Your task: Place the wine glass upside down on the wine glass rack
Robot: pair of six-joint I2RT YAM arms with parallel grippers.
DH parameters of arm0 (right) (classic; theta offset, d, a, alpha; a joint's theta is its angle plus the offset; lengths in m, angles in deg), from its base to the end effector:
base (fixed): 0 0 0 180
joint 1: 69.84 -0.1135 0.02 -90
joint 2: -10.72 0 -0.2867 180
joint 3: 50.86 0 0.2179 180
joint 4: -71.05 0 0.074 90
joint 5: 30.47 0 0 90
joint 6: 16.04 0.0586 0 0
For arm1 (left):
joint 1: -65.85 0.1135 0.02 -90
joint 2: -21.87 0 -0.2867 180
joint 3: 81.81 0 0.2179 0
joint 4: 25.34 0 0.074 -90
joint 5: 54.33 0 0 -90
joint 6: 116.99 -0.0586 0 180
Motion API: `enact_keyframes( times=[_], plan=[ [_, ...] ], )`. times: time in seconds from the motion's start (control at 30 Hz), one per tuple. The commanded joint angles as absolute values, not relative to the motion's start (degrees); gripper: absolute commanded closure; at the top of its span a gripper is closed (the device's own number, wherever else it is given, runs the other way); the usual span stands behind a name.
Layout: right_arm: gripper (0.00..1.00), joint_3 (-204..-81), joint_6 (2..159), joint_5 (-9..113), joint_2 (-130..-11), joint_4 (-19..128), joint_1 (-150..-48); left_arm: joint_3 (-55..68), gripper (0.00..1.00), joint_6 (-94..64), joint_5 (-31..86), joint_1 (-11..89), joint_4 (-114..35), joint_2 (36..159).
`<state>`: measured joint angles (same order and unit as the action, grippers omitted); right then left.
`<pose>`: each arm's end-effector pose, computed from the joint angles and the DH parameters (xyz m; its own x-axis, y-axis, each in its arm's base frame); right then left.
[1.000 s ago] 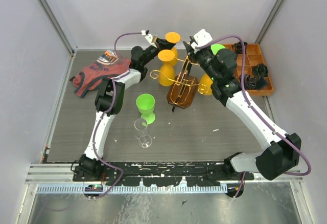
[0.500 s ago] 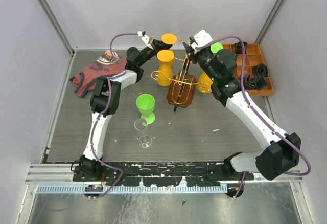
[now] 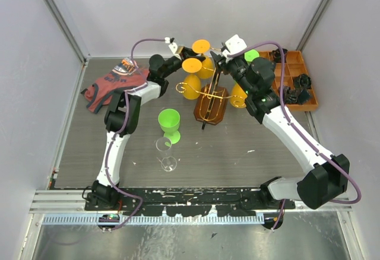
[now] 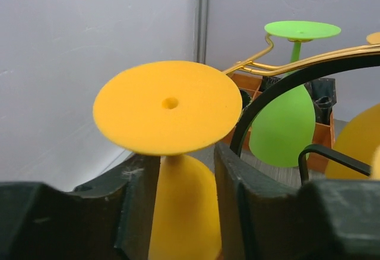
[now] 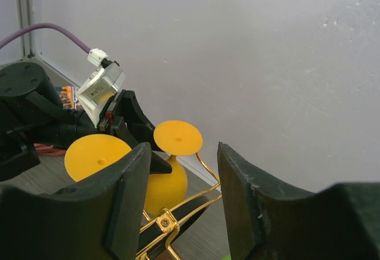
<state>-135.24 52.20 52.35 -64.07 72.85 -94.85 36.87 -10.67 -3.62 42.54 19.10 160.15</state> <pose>0.2590 0.1289 0.4526 0.3629 -0.2366 -0.9013 -0.4263 0.8179 -0.3863 0.4882 -0.2508 0.2813 0.1359 -0.2954 -0.9457 0.9088 0.4172 0.0003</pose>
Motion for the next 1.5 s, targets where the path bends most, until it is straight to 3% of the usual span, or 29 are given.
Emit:
enact_keyframes(
  times=[0.0, 0.5, 0.77, 1.07, 1.47],
  plan=[
    [0.43, -135.7, 53.7, 52.3, -63.3, 75.8, -94.7, 35.3, 0.48, -11.9, -3.9, 42.8, 18.5, 156.9],
    [0.36, -141.8, 57.7, 50.1, -65.5, 71.3, -94.6, 18.6, 0.38, -12.7, -0.4, 48.4, 22.6, 146.4],
    [0.34, -155.8, 61.7, 47.0, -70.0, 54.8, -94.7, 10.0, 0.44, -10.1, 5.6, 53.0, 19.6, 138.2],
    [0.33, -160.9, 66.3, 46.2, -72.2, 44.6, -95.7, 10.3, 0.42, -24.6, 16.4, 53.5, -18.6, 122.9],
    [0.34, -157.2, 67.4, 45.7, -69.7, 38.5, -98.4, 7.2, 0.35, -32.7, 15.6, 51.5, -51.5, 106.9]
  ],
)
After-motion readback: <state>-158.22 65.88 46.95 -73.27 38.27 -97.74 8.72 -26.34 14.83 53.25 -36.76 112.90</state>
